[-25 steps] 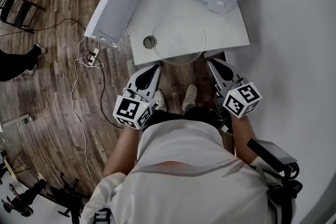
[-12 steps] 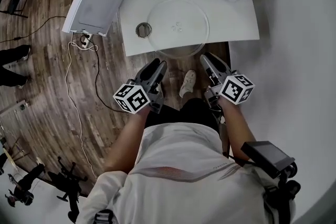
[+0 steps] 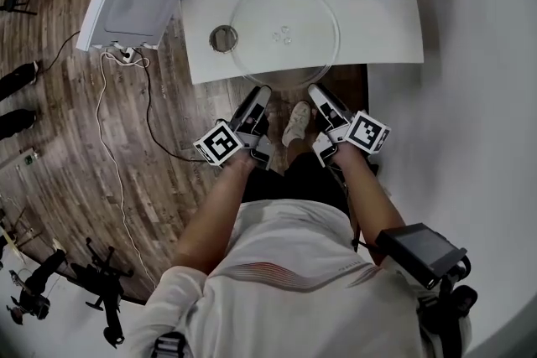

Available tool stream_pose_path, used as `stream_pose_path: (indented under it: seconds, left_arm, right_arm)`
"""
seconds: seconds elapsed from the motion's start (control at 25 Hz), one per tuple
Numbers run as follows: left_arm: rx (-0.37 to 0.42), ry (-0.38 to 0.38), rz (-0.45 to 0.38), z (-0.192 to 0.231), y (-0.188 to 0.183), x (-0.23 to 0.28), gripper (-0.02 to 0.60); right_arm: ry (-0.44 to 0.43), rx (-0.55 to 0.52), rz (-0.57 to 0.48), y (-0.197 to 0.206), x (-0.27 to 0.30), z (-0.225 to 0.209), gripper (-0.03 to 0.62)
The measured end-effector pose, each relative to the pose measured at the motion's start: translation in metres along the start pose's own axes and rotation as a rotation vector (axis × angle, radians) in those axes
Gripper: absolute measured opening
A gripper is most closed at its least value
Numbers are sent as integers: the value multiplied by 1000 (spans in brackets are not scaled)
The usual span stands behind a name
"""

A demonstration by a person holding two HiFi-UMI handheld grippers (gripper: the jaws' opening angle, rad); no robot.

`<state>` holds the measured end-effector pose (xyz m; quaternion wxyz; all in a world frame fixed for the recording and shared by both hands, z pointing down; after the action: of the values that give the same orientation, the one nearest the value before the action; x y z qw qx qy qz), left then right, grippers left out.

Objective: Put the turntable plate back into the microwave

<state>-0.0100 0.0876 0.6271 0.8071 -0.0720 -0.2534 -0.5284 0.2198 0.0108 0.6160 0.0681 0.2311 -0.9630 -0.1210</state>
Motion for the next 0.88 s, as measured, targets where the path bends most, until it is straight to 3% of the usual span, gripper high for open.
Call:
stream_pose_path:
  seconds: [0.16, 0.4, 0.76, 0.88]
  left_arm:
    - [-76, 29, 15, 11, 5, 18, 239]
    - [-144, 127, 40, -1, 7, 35, 239]
    - [-186, 149, 70, -12, 10, 46, 239]
    - [-208, 139, 71, -12, 13, 47, 213]
  right_arm:
    - [-29, 97, -27, 9, 10, -21, 178]
    - [-116, 130, -25, 11, 28, -19, 178]
    - [-172, 198, -51, 11, 41, -15, 176]
    - [-178, 231, -61, 12, 43, -16, 132]
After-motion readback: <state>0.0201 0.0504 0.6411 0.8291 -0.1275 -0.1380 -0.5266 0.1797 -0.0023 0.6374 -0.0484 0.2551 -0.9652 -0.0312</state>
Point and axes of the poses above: the fingertips, and each gripper's own axes: x forward along the fingers, z to its left, y out of its underside, the point moved 9 cm from there along -x, backward along the fingers, and after that the axes turned 15 degrees about -y, right-handed, at the moved point
